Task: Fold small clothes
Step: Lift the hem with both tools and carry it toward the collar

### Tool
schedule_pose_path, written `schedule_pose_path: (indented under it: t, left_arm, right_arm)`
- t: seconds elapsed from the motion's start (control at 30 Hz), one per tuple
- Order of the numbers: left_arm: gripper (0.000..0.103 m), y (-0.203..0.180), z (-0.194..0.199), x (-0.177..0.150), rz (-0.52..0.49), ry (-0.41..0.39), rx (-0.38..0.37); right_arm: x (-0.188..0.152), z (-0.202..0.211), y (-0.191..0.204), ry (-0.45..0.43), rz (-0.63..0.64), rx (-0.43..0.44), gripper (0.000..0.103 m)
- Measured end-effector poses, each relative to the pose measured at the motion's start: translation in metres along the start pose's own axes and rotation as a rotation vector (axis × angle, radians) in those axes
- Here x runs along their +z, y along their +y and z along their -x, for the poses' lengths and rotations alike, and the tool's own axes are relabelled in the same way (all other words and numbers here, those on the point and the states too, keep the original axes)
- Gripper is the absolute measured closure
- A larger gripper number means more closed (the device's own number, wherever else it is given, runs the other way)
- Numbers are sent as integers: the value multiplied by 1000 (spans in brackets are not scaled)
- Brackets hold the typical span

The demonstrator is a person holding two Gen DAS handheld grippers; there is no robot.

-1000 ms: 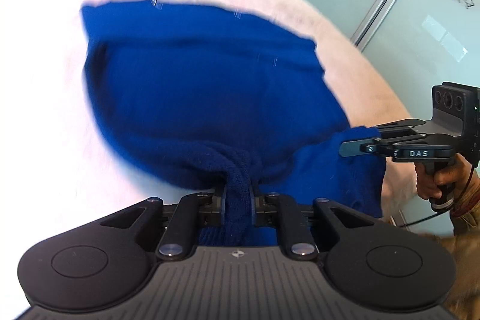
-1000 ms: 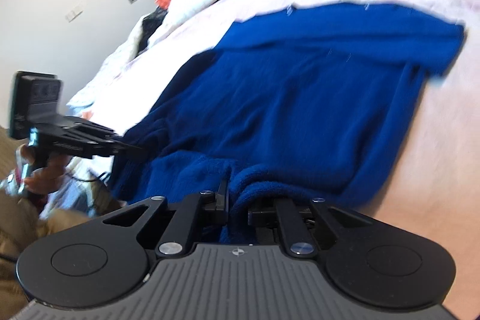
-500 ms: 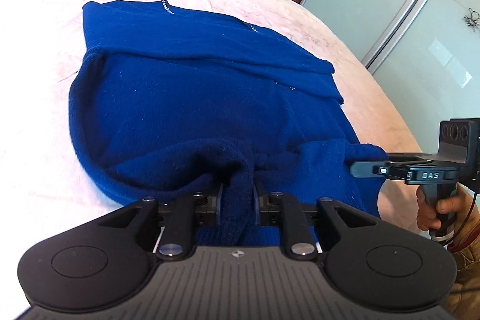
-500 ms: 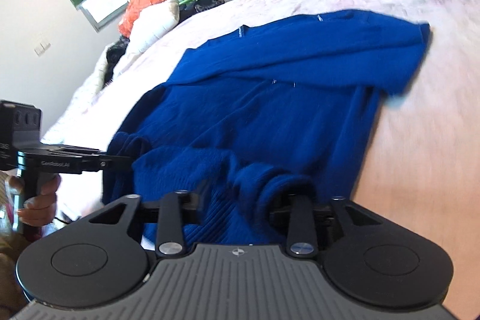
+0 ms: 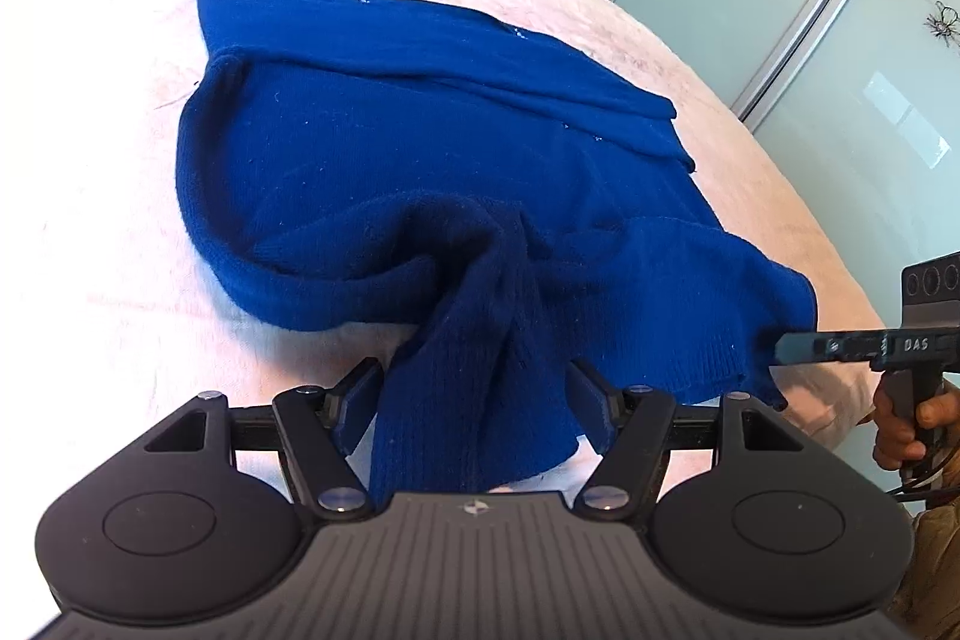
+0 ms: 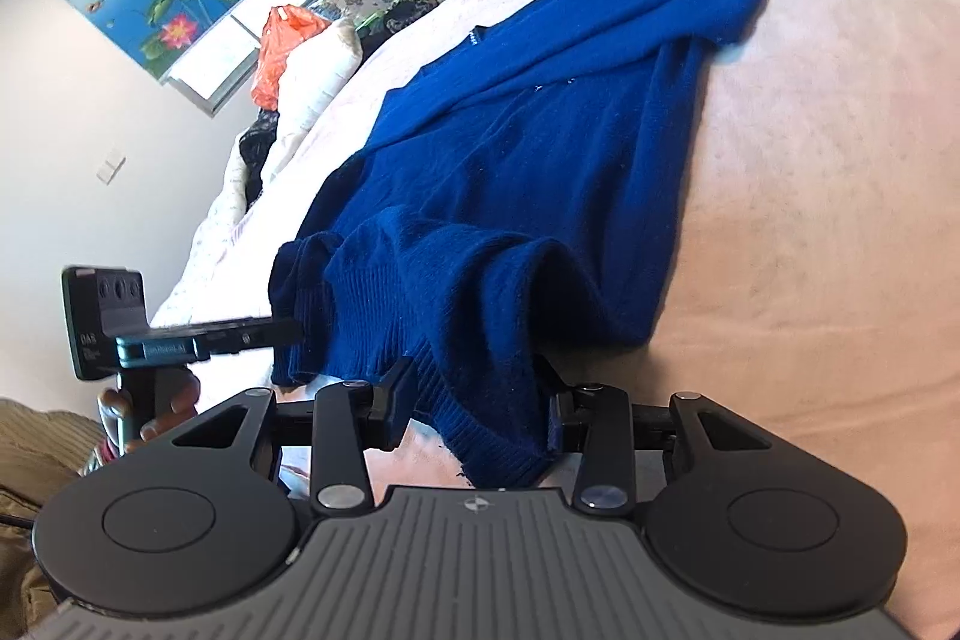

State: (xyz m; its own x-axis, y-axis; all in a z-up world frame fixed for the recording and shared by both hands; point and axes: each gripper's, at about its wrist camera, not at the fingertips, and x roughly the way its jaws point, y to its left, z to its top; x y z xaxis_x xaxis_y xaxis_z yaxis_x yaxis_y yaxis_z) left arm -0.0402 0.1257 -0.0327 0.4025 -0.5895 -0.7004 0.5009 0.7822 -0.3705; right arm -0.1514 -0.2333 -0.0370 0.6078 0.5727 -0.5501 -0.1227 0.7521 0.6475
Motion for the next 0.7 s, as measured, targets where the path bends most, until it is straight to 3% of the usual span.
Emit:
schedule_pose_path:
  t: [0.1,0.3,0.43,0.47,0.53,0.6,0.67,0.7]
  left_arm:
    - [37,-1,-2,-1,1,1,-14]
    - [37,0,-6,-1,9,-2,-27]
    - [38,1,-8,-1,34,-9,-48]
    - [40,2,-8,-1,48,-11,-58]
    - [44,5,-9,-1,68,-12,-67]
    - [58,6,-9,-1,74,-12,-58]
    - [62,7,-8,-1,73,-8,-54]
    - [62,7,-7,-2,75,-10,-55]
  right_arm:
    - [-4,11,-7,-22,-32,-28,44]
    - [-14,19,-12,4,-25,-3,43]
    - [-13,2,-13,-1,-52,65,44]
    - [-12,-5,-14,-7,-67,80,46]
    - [-10,-17,-14,-14,-87,76,59]
    - [-9,-26,-10,-15,-83,46,77]
    - [-10,-28,-4,-32,-70,2,83]
    - [-10,-25,1,-54,-54,-28,80]
